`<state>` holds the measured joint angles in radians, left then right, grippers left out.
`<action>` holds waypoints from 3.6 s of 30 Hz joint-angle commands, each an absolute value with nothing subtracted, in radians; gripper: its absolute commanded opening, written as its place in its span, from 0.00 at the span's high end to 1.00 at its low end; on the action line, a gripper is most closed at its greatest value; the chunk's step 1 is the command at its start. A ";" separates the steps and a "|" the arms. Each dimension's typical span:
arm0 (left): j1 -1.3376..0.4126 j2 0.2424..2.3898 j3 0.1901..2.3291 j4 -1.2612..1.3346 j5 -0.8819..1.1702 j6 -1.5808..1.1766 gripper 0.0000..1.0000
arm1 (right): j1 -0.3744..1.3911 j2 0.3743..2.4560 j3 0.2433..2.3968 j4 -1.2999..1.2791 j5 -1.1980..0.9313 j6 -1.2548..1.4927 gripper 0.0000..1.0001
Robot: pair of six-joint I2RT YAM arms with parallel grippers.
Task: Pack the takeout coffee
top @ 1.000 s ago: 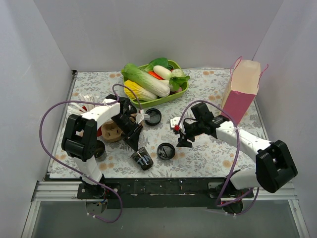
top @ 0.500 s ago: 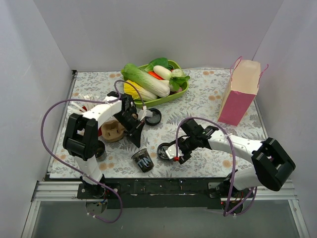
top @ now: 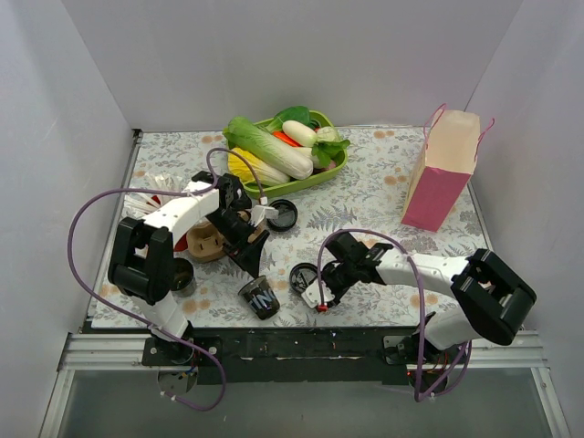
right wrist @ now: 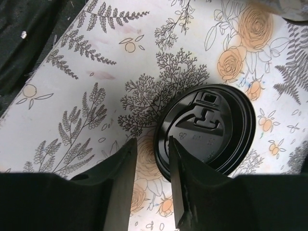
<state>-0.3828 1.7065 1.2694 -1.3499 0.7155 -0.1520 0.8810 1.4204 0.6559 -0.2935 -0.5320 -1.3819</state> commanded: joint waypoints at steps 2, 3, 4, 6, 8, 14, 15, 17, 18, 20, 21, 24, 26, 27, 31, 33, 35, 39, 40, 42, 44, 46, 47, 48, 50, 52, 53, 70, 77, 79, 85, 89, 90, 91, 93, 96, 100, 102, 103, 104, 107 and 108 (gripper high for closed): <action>-0.390 1.693 1.207 -1.318 0.772 -0.081 0.30 | 0.905 1.419 0.601 -0.178 -0.436 -1.364 0.64; -0.391 1.697 1.198 -1.319 0.782 -0.071 0.31 | 0.907 1.419 0.598 -0.169 -0.427 -1.361 0.69; -0.393 1.698 1.192 -1.319 0.788 -0.061 0.32 | 0.907 1.416 0.595 -0.163 -0.411 -1.358 0.73; -0.394 1.706 1.180 -1.341 0.813 -0.042 0.36 | 0.907 1.408 0.594 -0.166 -0.400 -1.353 0.87; -0.402 1.716 1.161 -1.353 0.822 -0.025 0.45 | 0.907 1.390 0.598 -0.181 -0.379 -1.348 0.98; -0.429 1.743 1.144 -1.378 0.868 -0.008 0.72 | 0.899 1.302 0.670 -0.299 -0.350 -1.226 0.99; -0.433 1.747 1.153 -1.378 0.874 -0.011 0.85 | 0.890 1.287 0.702 -0.343 -0.354 -1.204 0.99; -0.433 1.749 1.172 -1.379 0.880 -0.028 0.99 | 0.848 1.241 0.738 -0.391 -0.380 -1.154 0.99; -0.433 1.749 1.186 -1.379 0.884 -0.035 1.00 | 0.829 1.229 0.762 -0.444 -0.396 -1.094 0.99; -0.433 1.747 1.258 -1.379 0.891 -0.061 1.00 | 0.747 1.201 0.843 -0.497 -0.463 -1.027 0.99; -0.434 1.749 1.290 -1.379 0.890 -0.072 1.00 | 0.715 1.198 0.876 -0.521 -0.497 -0.937 0.99; -0.443 1.764 1.468 -1.378 0.852 -0.090 1.00 | 0.554 1.210 1.014 -0.610 -0.702 -0.737 0.99; -0.460 1.769 1.563 -1.347 0.801 -0.090 1.00 | 0.441 1.241 1.106 -0.667 -0.773 -0.622 0.99; -0.486 1.763 1.575 -1.324 0.732 -0.098 1.00 | 0.410 1.255 1.141 -0.679 -0.797 -0.553 0.99; -0.575 1.720 1.520 -1.157 0.573 -0.100 1.00 | 0.234 1.397 1.287 -0.824 -0.955 -0.326 0.99; -0.630 1.720 1.487 -1.137 0.532 -0.095 1.00 | 0.169 1.413 1.282 -0.804 -1.061 -0.234 0.99; -0.679 1.712 1.464 -1.082 0.476 -0.106 1.00 | 0.095 1.422 1.264 -0.779 -1.130 -0.152 0.99; -0.758 1.687 1.424 -0.994 0.373 -0.124 1.00 | 0.048 1.422 1.171 -0.697 -1.320 -0.028 0.99; -0.768 1.687 1.422 -0.977 0.361 -0.129 1.00 | 0.048 1.410 1.158 -0.684 -1.340 -0.017 0.99; -0.791 1.690 1.419 -0.965 0.342 -0.144 1.00 | 0.051 1.399 1.111 -0.620 -1.383 0.056 0.99; -0.804 1.697 1.417 -0.972 0.359 -0.146 0.98 | 0.049 1.397 1.086 -0.585 -1.399 0.109 0.99; -0.805 1.709 1.420 -1.001 0.388 -0.140 0.94 | 0.051 1.397 1.065 -0.571 -1.404 0.138 0.99; -0.810 1.710 1.419 -1.009 0.397 -0.138 0.94 | 0.051 1.397 1.060 -0.569 -1.404 0.138 0.99; -0.813 1.707 1.413 -1.011 0.397 -0.138 0.93 | 0.049 1.397 1.055 -0.568 -1.401 0.140 0.99; -0.822 1.698 1.385 -1.002 0.399 -0.138 0.92 | 0.049 1.397 1.042 -0.563 -1.394 0.138 0.99; -0.825 1.694 1.373 -0.993 0.410 -0.143 0.87 | 0.049 1.396 1.034 -0.552 -1.394 0.140 0.99; -0.830 1.697 1.368 -0.992 0.411 -0.149 0.81 | 0.051 1.394 1.026 -0.542 -1.393 0.141 0.99; -0.614 1.513 1.491 -0.861 0.644 -0.446 0.24 | 0.196 1.451 1.003 -0.286 -1.379 0.349 0.99; -0.445 1.454 1.405 -0.792 0.810 -0.529 0.15 | 0.386 1.617 1.086 -0.014 -1.462 0.560 0.99; -0.439 1.447 1.385 -0.761 0.828 -0.564 0.15 | 0.437 1.689 1.114 0.043 -1.503 0.633 0.99; -0.428 1.413 1.290 -0.756 0.854 -0.565 0.14 | 0.529 1.824 1.120 0.461 -1.539 0.978 0.99; -0.426 1.384 1.220 -0.732 0.848 -0.552 0.13 | 0.543 1.879 1.155 0.454 -1.542 0.980 0.99; -0.426 1.367 1.192 -0.712 0.844 -0.549 0.13 | 0.543 1.887 1.175 0.457 -1.542 0.982 0.99; -0.426 1.364 1.180 -0.701 0.841 -0.549 0.13 | 0.543 1.896 1.184 0.462 -1.542 0.983 0.99; -0.426 1.358 1.149 -0.681 0.844 -0.543 0.13 | 0.543 1.917 1.203 0.460 -1.536 0.985 0.99; -0.425 1.359 1.120 -0.660 0.850 -0.525 0.12 | 0.543 1.936 1.206 0.466 -1.531 0.983 0.99; -0.425 1.370 1.082 -0.598 0.819 -0.511 0.12 | 0.541 1.953 1.193 0.486 -1.526 0.992 0.99; -0.425 1.382 1.075 -0.563 0.811 -0.509 0.12 | 0.541 1.960 1.189 0.492 -1.523 0.997 0.99; -0.425 1.388 1.074 -0.555 0.816 -0.506 0.12 | 0.541 1.962 1.187 0.492 -1.522 1.000 0.99; -0.425 1.405 1.074 -0.545 0.822 -0.502 0.12 | 0.538 1.967 1.186 0.492 -1.520 1.000 0.99; -0.425 1.425 1.069 -0.508 0.845 -0.502 0.12 | 0.537 1.971 1.183 0.500 -1.520 1.000 0.99; -0.425 1.427 1.066 -0.497 0.854 -0.503 0.12 | 0.535 1.973 1.181 0.500 -1.519 0.999 0.99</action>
